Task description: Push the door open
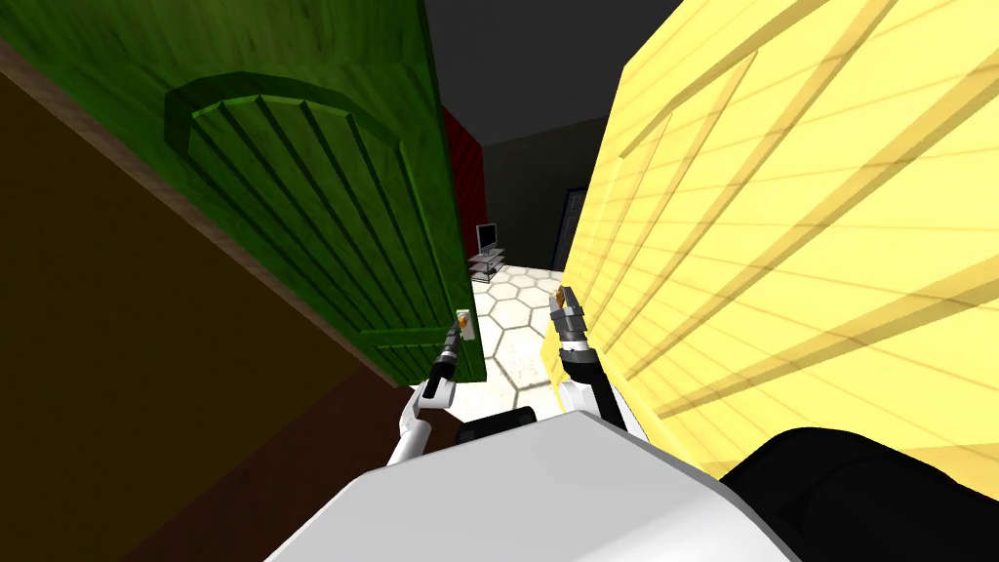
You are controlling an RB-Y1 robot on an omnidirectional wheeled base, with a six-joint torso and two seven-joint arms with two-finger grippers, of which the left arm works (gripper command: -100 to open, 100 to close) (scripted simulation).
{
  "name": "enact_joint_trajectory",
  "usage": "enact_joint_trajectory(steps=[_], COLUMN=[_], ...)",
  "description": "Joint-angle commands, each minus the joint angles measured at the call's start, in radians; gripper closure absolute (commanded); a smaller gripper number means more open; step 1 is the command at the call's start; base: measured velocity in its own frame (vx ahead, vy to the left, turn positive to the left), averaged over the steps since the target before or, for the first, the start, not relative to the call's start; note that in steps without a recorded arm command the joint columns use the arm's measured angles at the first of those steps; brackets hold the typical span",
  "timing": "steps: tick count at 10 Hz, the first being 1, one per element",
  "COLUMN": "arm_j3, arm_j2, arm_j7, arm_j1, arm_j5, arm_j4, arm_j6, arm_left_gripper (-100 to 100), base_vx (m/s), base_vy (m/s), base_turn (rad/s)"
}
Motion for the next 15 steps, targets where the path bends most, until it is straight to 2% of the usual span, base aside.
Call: enact_joint_trajectory(steps=[1, 2, 3, 4, 9, 10, 14, 15], arm_j3=[0.005, 0.008, 0.005, 0.005, 0.005, 0.022, 0.051, 0.030], arm_j2=[-0.010, -0.021, -0.014, -0.014, -0.014, 0.011, 0.037, 0.033], arm_j7=[-0.002, -0.003, -0.002, -0.002, -0.002, -0.008, -0.017, -0.008], arm_j1=[-0.006, -0.010, -0.006, -0.006, -0.006, -0.004, -0.004, 0.012], arm_j5=[0.001, 0.001, 0.001, 0.001, 0.001, 0.002, 0.005, 0.006], arm_j4=[0.007, 0.012, 0.005, 0.005, 0.005, 0.007, 0.006, -0.015], arm_j6=[-0.003, -0.005, -0.002, -0.002, -0.002, 0.000, 0.001, 0.007], arm_left_gripper=[-100, -100, -100, 100, 100, 100, 100, -100], base_vx=[0.216, 0.198, 0.085, -0.011, -0.016, 0.102, 0.168, -0.025], base_vy=[-0.044, -0.019, -0.006, -0.001, 0.002, 0.041, 0.075, -0.001], base_turn=[-0.017, -0.016, -0.002, 0.005, 0.000, 0.078, 0.120, 0.013])
